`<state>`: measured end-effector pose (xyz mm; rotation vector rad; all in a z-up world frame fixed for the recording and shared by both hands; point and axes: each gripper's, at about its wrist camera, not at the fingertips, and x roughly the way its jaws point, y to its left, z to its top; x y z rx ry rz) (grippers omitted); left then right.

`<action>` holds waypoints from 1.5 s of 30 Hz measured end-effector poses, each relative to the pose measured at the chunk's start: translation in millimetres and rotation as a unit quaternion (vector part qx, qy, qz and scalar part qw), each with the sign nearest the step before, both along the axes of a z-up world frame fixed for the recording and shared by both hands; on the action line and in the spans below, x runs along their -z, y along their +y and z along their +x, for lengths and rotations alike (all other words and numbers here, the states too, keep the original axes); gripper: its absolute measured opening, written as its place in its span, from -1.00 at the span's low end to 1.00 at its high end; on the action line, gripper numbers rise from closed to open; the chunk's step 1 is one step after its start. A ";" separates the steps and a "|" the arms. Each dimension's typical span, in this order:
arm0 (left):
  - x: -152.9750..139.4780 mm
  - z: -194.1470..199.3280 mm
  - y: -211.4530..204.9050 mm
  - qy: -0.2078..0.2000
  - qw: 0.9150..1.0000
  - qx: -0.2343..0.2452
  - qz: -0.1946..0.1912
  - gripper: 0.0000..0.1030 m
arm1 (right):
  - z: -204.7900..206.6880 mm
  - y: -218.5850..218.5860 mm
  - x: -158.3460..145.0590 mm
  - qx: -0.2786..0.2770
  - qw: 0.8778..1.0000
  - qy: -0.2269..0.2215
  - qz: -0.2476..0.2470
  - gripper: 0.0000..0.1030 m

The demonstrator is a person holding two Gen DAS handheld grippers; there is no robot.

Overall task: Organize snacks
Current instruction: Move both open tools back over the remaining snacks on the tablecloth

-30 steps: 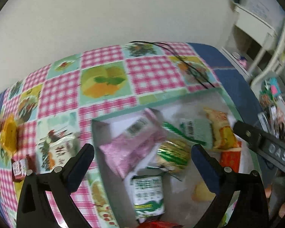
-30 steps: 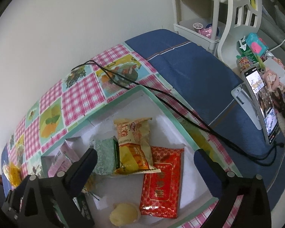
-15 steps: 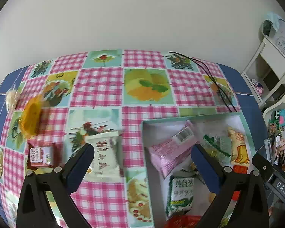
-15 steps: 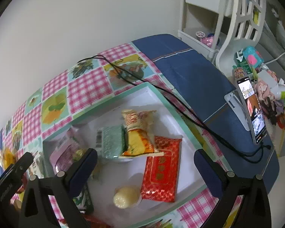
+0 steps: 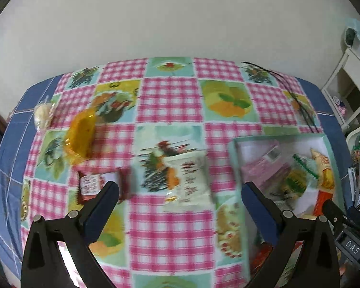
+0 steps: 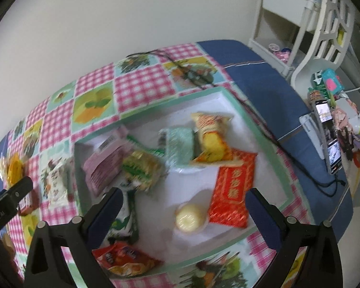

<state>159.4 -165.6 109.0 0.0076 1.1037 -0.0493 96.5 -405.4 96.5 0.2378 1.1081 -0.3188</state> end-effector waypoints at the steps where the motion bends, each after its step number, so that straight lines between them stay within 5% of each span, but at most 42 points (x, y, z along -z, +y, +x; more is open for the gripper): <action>1: 0.4 -1.8 8.0 0.002 1.000 -0.004 -0.001 0.97 | -1.3 4.7 1.2 -0.003 1.000 0.002 0.002 1.00; 22: 16.7 -4.7 141.3 0.032 0.998 -0.044 -0.019 0.97 | 12.0 151.8 3.8 -0.095 0.995 -0.010 0.025 1.00; 45: 30.5 5.9 209.9 0.002 0.994 -0.101 -0.051 0.98 | 42.1 260.5 30.7 -0.149 0.987 0.002 0.050 1.00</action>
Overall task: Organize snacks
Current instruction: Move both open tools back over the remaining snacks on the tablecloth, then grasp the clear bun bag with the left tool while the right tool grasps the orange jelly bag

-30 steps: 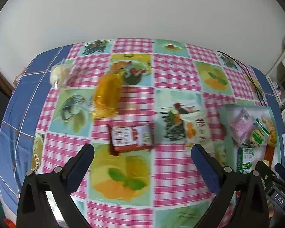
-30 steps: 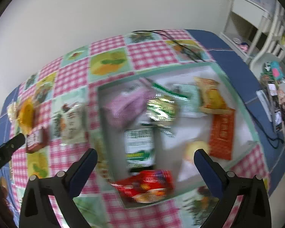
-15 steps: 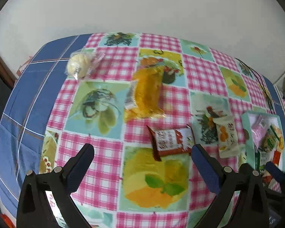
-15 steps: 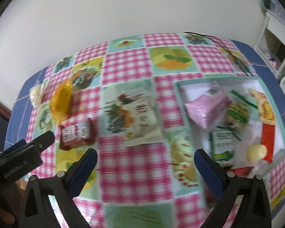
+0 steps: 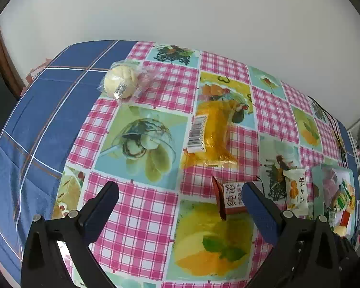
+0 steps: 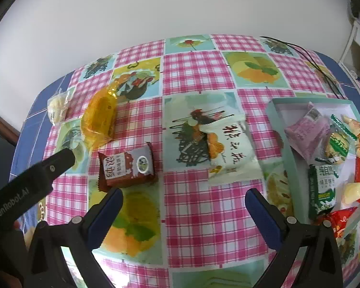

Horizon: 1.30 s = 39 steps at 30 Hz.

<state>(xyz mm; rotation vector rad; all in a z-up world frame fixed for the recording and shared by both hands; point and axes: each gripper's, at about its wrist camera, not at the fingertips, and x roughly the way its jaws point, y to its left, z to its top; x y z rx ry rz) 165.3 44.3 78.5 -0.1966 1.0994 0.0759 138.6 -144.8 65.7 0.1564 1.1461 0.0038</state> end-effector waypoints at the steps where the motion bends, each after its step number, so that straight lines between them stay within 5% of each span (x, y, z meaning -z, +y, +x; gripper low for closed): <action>1: -0.1 0.5 1.7 0.000 1.000 -0.004 0.000 0.98 | 1.0 1.8 -0.1 -0.002 1.000 -0.001 0.001 1.00; 6: -3.7 3.9 17.9 -0.016 0.999 -0.023 -0.020 0.98 | 4.9 4.9 -0.7 -0.009 1.000 -0.007 -0.005 1.00; 21: -7.9 19.8 60.3 -0.063 0.997 0.014 0.037 0.98 | 31.7 23.5 -21.0 -0.027 0.998 -0.060 0.012 1.00; 33: -13.8 60.2 87.7 -0.047 0.992 0.088 0.079 0.98 | 67.7 61.4 -22.7 -0.066 0.994 -0.085 0.024 1.00; 39: -9.3 85.4 97.2 -0.036 0.992 0.096 0.067 0.98 | 85.4 72.2 -8.5 -0.073 0.993 -0.085 0.046 1.00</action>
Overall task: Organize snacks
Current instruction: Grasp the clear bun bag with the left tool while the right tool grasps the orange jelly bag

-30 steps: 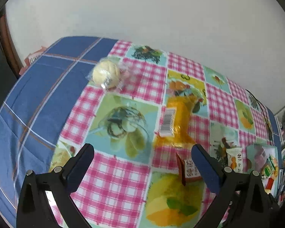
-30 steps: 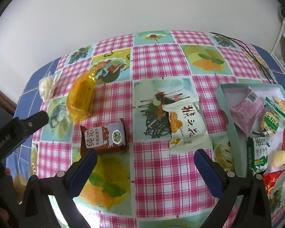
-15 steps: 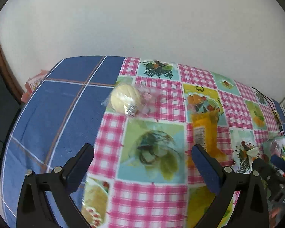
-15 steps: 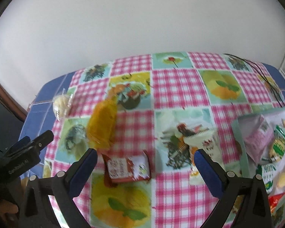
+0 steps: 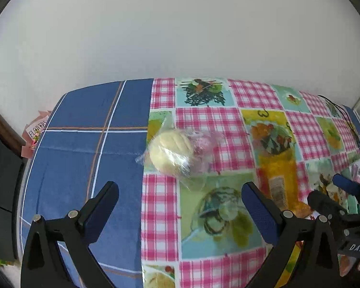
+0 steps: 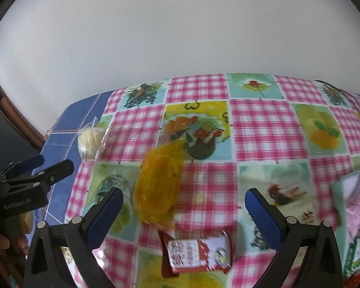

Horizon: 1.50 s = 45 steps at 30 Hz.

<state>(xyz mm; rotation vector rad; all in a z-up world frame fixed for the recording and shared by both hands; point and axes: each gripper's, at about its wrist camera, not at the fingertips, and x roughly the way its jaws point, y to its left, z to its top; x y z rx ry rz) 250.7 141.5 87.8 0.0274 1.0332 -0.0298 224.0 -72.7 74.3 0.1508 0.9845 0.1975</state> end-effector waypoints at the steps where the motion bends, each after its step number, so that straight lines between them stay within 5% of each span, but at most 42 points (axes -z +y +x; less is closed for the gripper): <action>1: 1.9 4.5 1.3 0.004 1.000 -0.001 -0.001 0.98 | 2.3 1.8 2.2 -0.002 1.000 0.000 0.001 1.00; 11: 21.6 45.0 12.9 0.014 1.000 -0.021 -0.013 0.97 | 27.4 19.8 29.9 -0.017 1.000 0.010 0.022 1.00; 17: 26.8 65.1 32.4 0.016 0.992 -0.083 -0.089 0.97 | 35.3 22.9 38.0 -0.017 0.999 0.011 0.027 1.00; 29: 45.6 92.7 37.6 0.040 0.981 -0.162 -0.095 0.97 | 39.3 24.7 44.3 -0.018 0.999 0.018 0.022 1.00; 40: 61.9 87.9 45.1 0.065 0.983 -0.145 -0.087 0.97 | 39.7 24.2 46.9 -0.018 0.999 0.024 0.015 1.00; 42: 64.0 87.0 44.8 0.070 0.985 -0.140 -0.079 0.89 | 39.9 23.2 47.4 -0.015 0.999 0.025 0.013 1.00; 45: 66.9 88.1 46.3 0.075 0.984 -0.137 -0.085 0.45 | 40.2 21.6 48.7 -0.012 1.000 0.027 0.009 0.99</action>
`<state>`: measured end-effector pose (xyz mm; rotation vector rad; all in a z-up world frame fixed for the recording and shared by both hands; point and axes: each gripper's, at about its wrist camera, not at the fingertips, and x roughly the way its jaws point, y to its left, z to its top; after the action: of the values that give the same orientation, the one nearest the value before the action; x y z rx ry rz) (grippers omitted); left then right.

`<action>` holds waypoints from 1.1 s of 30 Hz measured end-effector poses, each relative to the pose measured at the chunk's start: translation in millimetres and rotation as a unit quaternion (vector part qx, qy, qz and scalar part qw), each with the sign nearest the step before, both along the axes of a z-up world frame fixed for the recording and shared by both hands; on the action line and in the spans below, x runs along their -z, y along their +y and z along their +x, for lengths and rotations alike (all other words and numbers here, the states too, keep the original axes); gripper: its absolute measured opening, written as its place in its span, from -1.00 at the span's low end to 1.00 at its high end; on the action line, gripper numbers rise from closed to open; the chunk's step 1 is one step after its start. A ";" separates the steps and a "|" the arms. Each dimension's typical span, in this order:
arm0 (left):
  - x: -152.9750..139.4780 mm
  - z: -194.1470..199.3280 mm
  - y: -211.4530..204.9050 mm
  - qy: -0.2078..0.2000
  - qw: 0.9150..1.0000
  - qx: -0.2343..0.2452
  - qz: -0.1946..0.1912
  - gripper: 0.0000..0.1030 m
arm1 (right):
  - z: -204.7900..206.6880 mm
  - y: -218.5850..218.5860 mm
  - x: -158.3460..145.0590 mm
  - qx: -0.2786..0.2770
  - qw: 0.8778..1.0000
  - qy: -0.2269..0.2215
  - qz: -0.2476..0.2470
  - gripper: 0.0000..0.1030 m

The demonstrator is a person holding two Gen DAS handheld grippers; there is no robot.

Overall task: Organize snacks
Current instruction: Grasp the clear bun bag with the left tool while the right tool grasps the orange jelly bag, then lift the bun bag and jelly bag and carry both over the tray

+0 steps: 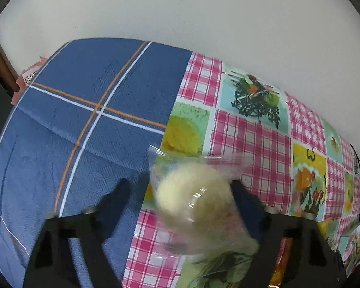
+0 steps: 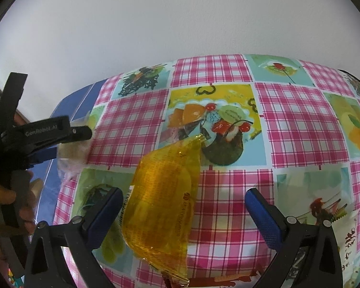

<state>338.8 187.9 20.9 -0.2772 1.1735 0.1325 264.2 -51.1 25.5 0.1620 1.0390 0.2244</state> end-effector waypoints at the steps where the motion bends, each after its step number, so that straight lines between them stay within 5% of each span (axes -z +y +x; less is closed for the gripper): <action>1: 1.9 0.0 0.5 0.003 1.000 0.000 -0.003 0.31 | 0.2 -0.9 0.0 0.001 1.000 0.001 0.001 0.99; 4: 5.9 0.9 2.4 0.008 1.000 0.001 0.002 0.17 | 0.0 -2.3 0.1 0.003 1.000 0.000 0.004 0.94; 15: 8.7 -3.2 -4.2 0.001 0.999 0.023 0.032 0.12 | -2.3 4.4 -0.1 -0.017 1.000 0.006 0.008 0.06; 33: 5.4 -11.4 -20.2 0.001 0.998 0.047 0.046 0.07 | -3.5 2.9 -1.1 -0.015 1.000 0.013 -0.001 -0.16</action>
<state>327.4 167.6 15.5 -0.1404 1.1763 0.1048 260.7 -48.2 26.6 0.1482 1.0673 0.2502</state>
